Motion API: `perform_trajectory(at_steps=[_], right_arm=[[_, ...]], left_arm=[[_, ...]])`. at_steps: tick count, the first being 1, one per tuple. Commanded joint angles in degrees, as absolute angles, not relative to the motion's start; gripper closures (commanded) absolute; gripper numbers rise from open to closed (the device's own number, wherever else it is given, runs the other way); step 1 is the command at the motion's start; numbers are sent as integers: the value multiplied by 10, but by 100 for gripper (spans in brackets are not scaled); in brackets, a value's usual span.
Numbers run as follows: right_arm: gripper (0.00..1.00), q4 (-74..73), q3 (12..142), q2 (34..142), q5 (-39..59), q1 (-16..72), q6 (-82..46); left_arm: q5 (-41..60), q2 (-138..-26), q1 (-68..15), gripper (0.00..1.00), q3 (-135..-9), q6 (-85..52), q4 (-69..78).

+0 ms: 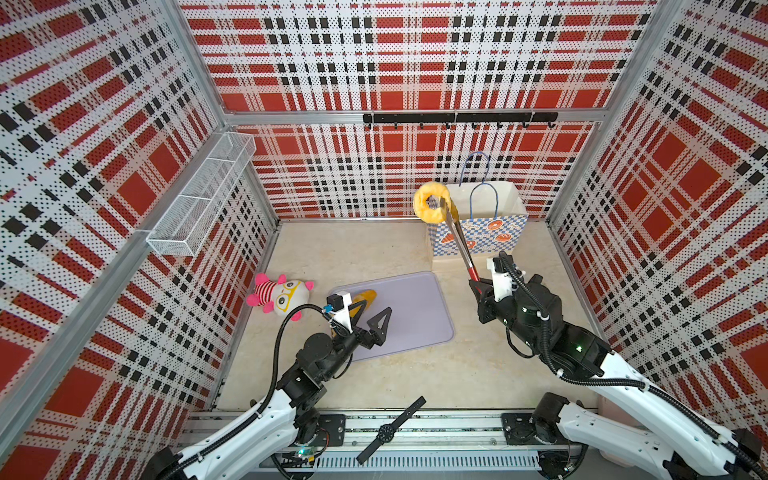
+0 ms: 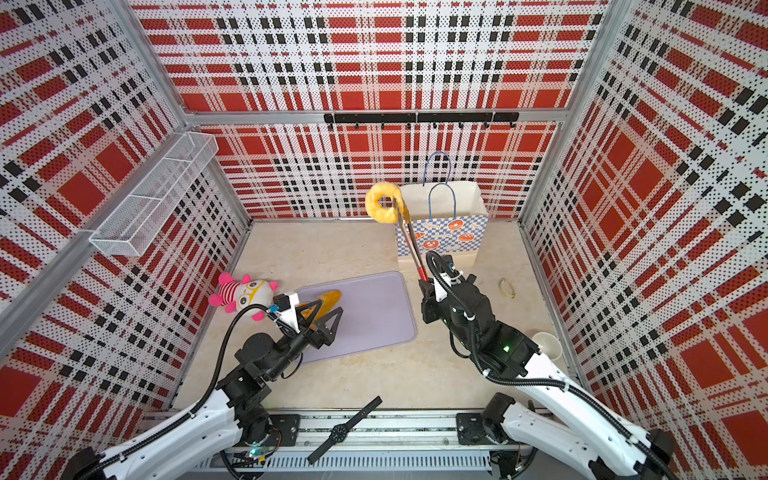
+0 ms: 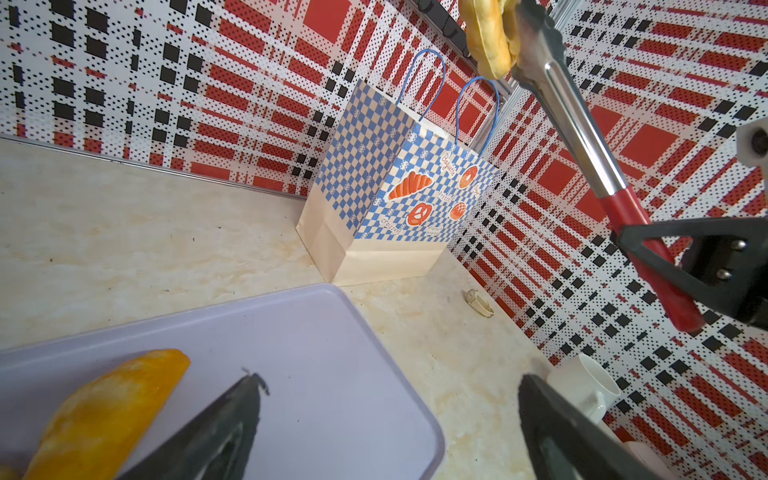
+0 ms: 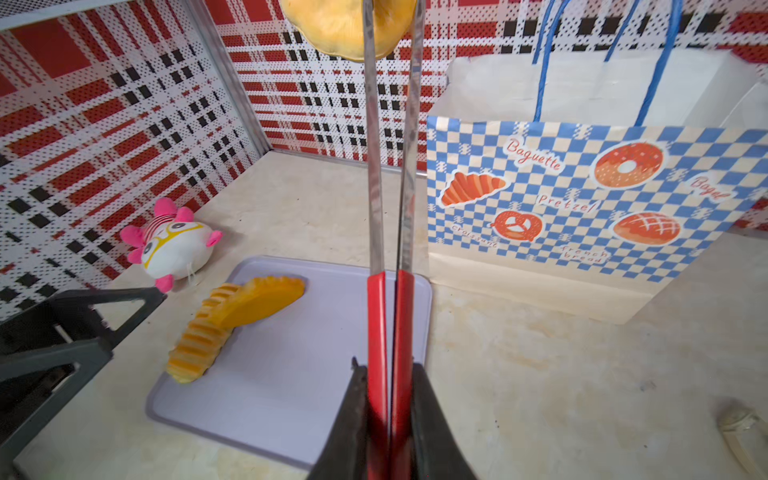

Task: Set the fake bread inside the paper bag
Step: 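Lift the ring donut with the tongs and carry it above the bag, then lower the donut into the bag and open the tongs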

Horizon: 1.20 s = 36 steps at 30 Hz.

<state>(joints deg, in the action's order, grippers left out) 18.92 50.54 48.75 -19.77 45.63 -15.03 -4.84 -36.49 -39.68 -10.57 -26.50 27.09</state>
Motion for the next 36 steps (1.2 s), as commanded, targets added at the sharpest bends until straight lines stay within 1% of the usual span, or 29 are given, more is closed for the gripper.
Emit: perform_trajectory(at_steps=[1, 6, 11, 15, 20, 26, 36], right_arm=[[89, 108, 538, 507, -282, 459, -97], [88, 96, 567, 563, -357, 459, -59], [88, 87, 585, 612, -443, 459, -53], [88, 79, 598, 655, -485, 459, -28], [88, 99, 622, 703, -524, 459, -6], [87, 128, 643, 733, -564, 459, 6], [83, 220, 689, 788, -591, 459, -11]], left_arm=[[-57, -372, -394, 2, -99, -261, 318], [-45, -444, -395, 2, -132, -284, 394], [-45, -537, -399, 2, -201, -265, 428], [-28, -584, -400, 2, -219, -249, 467], [-26, -585, -399, 2, -205, -232, 474], [-24, -579, -397, 2, -194, -227, 471], [-28, -584, -396, 2, -202, -227, 451]])
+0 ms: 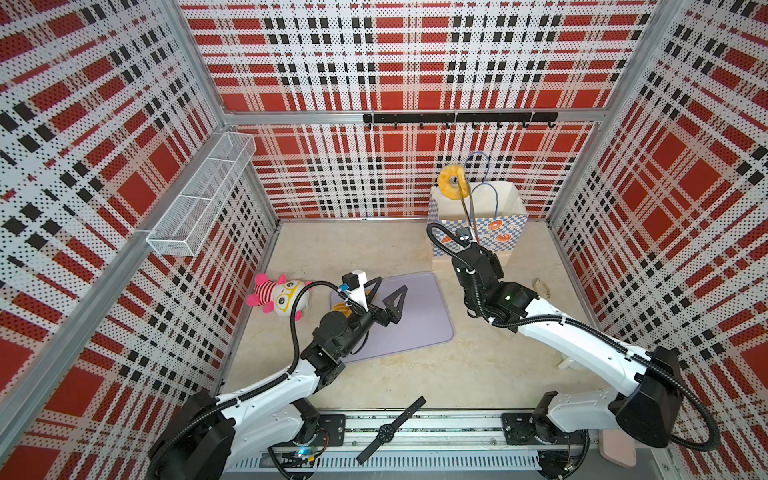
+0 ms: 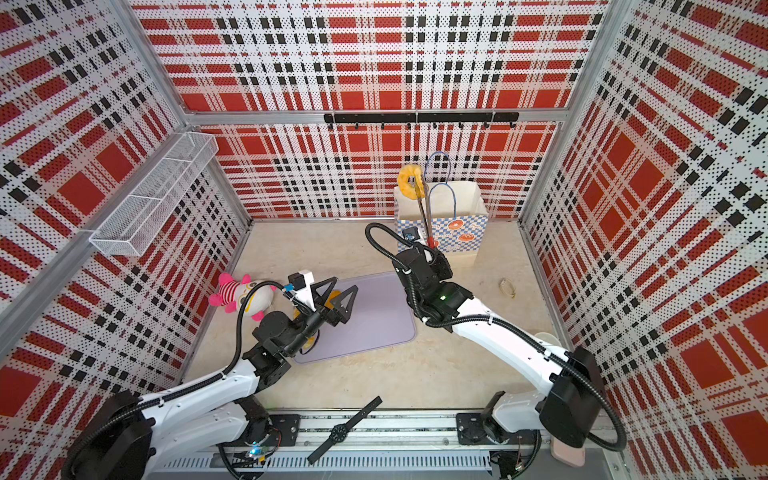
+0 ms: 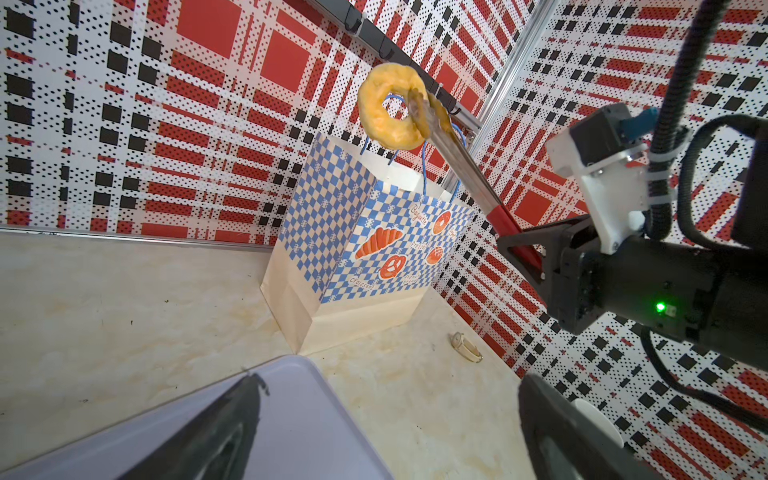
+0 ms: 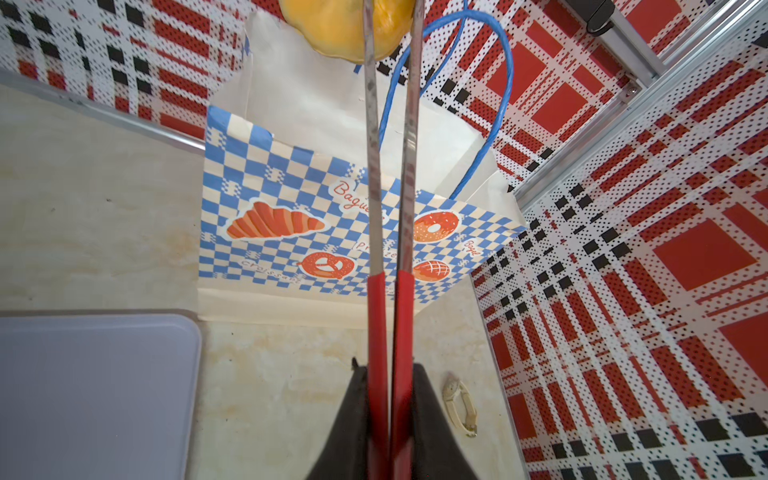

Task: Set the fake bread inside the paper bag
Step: 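Lower the donut into the bag and open the tongs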

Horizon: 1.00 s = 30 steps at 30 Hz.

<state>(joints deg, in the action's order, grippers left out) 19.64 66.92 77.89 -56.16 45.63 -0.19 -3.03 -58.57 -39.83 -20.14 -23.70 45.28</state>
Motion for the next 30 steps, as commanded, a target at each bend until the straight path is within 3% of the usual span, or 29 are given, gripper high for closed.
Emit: perform_trajectory(at_steps=[1, 9, 16, 24, 30], right_arm=[[82, 225, 692, 791, -590, 459, -13], [68, 275, 725, 817, -583, 459, -29], [68, 280, 724, 798, -556, 459, -44], [71, 245, 670, 675, -434, 478, -72], [72, 217, 596, 554, -243, 483, -144]], left_arm=[[-27, -585, -396, 2, -203, -228, 452], [-25, -578, -396, 2, -203, -228, 447], [-23, -579, -396, 2, -203, -229, 446], [-33, -572, -396, 2, -203, -227, 432], [-56, -533, -391, 2, -190, -221, 406]])
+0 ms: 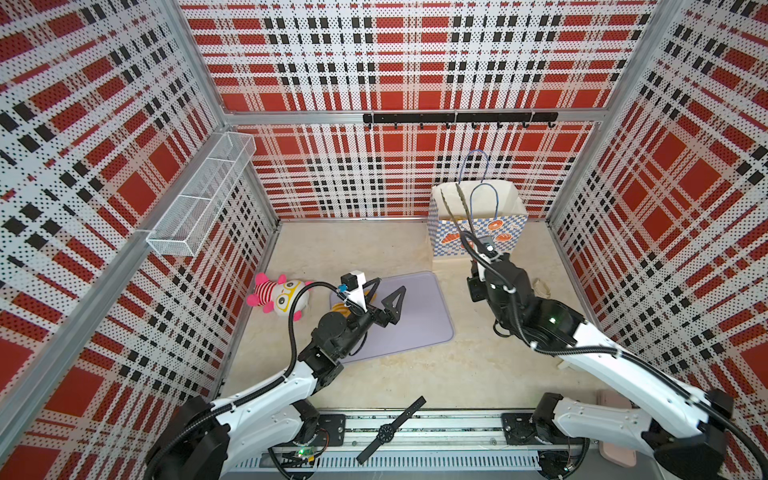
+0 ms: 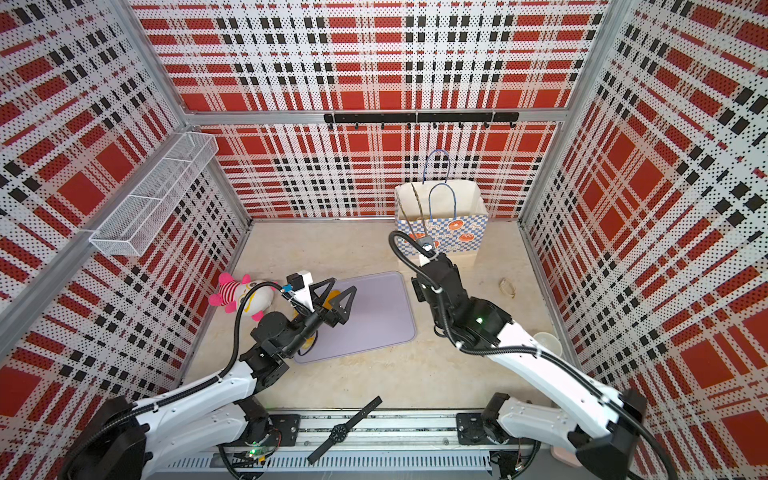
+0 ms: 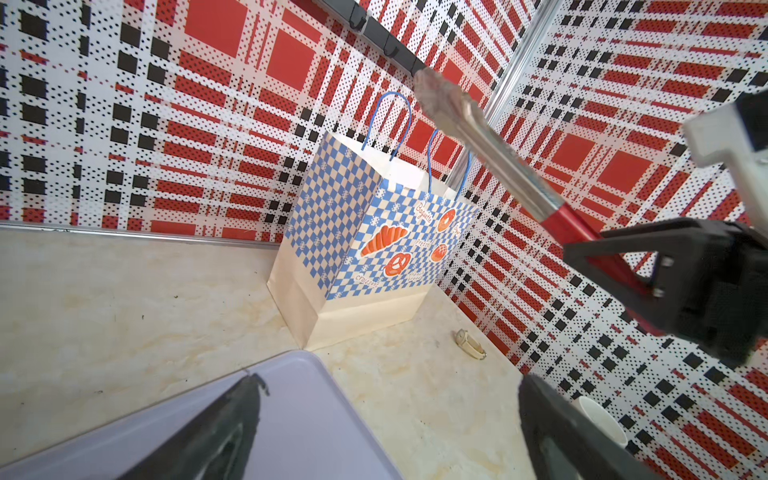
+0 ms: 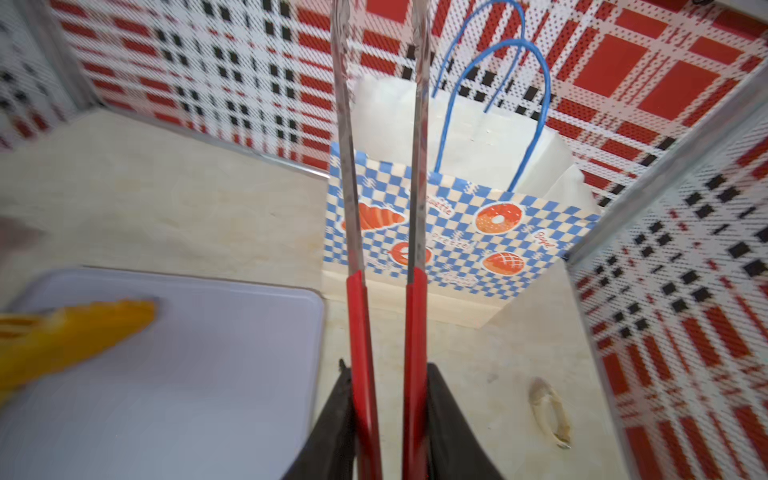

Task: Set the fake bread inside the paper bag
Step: 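Lower the donut into the bag and open the tongs, then move the empty tongs with the right gripper back to the tray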

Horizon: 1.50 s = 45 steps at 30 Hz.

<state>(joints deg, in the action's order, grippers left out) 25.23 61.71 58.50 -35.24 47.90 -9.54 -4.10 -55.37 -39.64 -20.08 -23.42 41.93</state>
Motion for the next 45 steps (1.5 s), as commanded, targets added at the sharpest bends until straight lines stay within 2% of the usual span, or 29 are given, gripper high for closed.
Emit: perform_trajectory(at_steps=[1, 8, 17, 26, 31, 36, 42, 45], right_arm=[[72, 221, 587, 545, -213, 483, -156], [71, 192, 488, 499, -55, 482, -234], [72, 136, 396, 510, 54, 483, -332], [71, 146, 394, 512, 38, 483, -275], [70, 139, 391, 514, -1, 485, -219], [70, 142, 404, 508, -74, 531, -117], [69, 101, 391, 497, -179, 603, 51], [70, 83, 385, 504, -196, 607, 101]], left_arm=[[-58, -524, -390, 2, -187, -221, 403], [-81, -490, -382, 2, -179, -220, 378], [-81, -526, -381, 2, -193, -233, 370], [-85, -533, -379, 2, -201, -234, 347], [-82, -526, -363, 2, -217, -273, 279], [-61, -494, -353, 2, -227, -317, 207], [-137, -413, -349, 2, -211, -363, 87], [-155, -373, -337, 2, -206, -383, 26]])
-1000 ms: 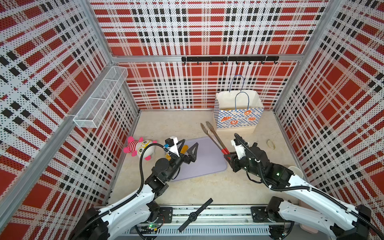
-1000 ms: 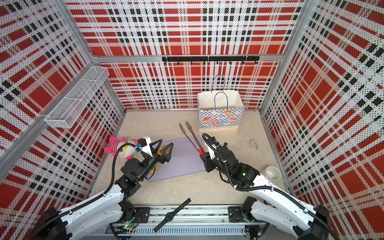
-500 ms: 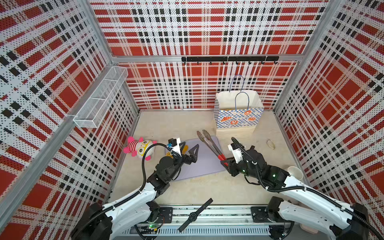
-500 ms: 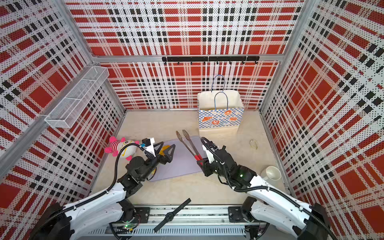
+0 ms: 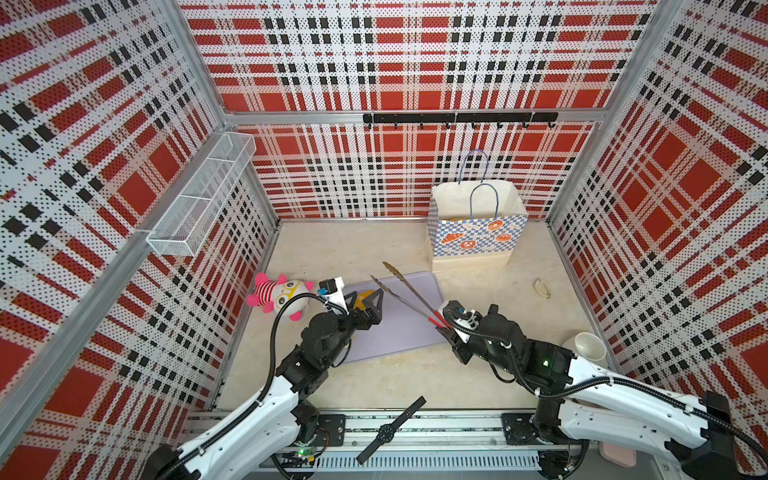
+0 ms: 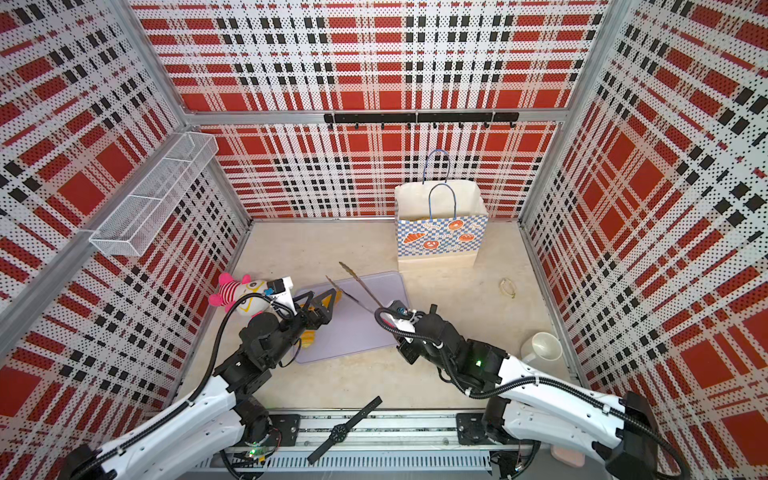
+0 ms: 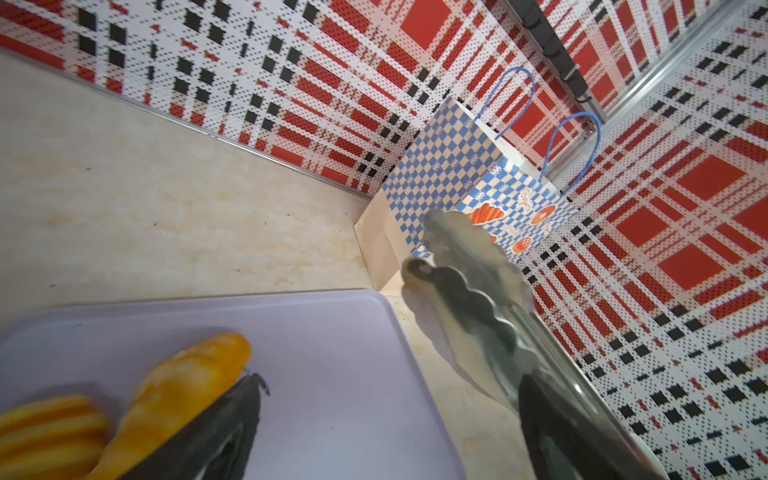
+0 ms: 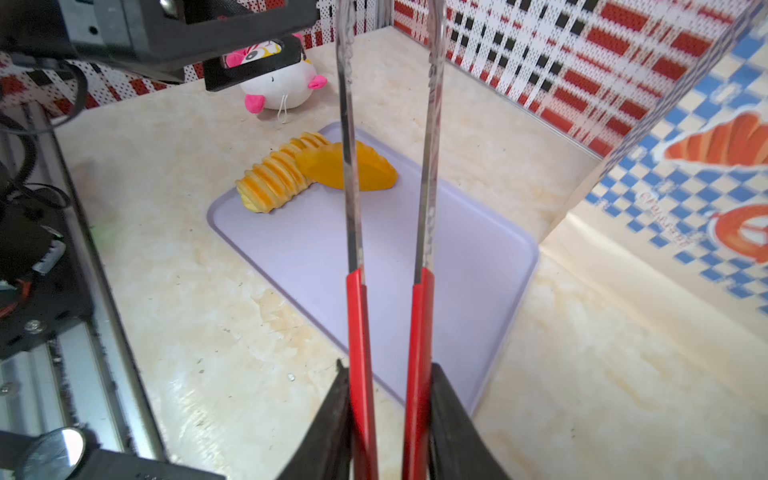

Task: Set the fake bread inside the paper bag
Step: 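Move the empty tongs with the right gripper back to the tray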

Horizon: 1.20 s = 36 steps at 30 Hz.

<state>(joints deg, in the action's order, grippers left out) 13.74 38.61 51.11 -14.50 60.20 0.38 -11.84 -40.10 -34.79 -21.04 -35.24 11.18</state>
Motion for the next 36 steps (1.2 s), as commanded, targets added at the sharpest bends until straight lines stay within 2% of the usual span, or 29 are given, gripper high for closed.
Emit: perform_trajectory(at_steps=[1, 5, 8, 14, 18, 25, 36], right_arm=[[70, 83, 386, 509, -202, 608, 112], [69, 96, 398, 540, -265, 628, 178], [69, 89, 407, 558, -348, 656, 247], [74, 86, 436, 615, -433, 667, 398], [73, 85, 446, 648, -451, 669, 490], [68, 101, 454, 670, -450, 678, 556], [65, 101, 481, 731, -445, 680, 603]], left_arm=[[-155, -363, -332, 2, -206, -392, 7], [-142, -323, -308, 2, -220, -419, -65], [-152, -310, -311, 2, -239, -433, -108], [-120, -346, -293, 2, -291, -428, -148], [-93, -378, -269, 2, -344, -395, -195], [4, -434, -198, 2, -387, -339, -243], [17, -489, -189, 2, -398, -328, -266]])
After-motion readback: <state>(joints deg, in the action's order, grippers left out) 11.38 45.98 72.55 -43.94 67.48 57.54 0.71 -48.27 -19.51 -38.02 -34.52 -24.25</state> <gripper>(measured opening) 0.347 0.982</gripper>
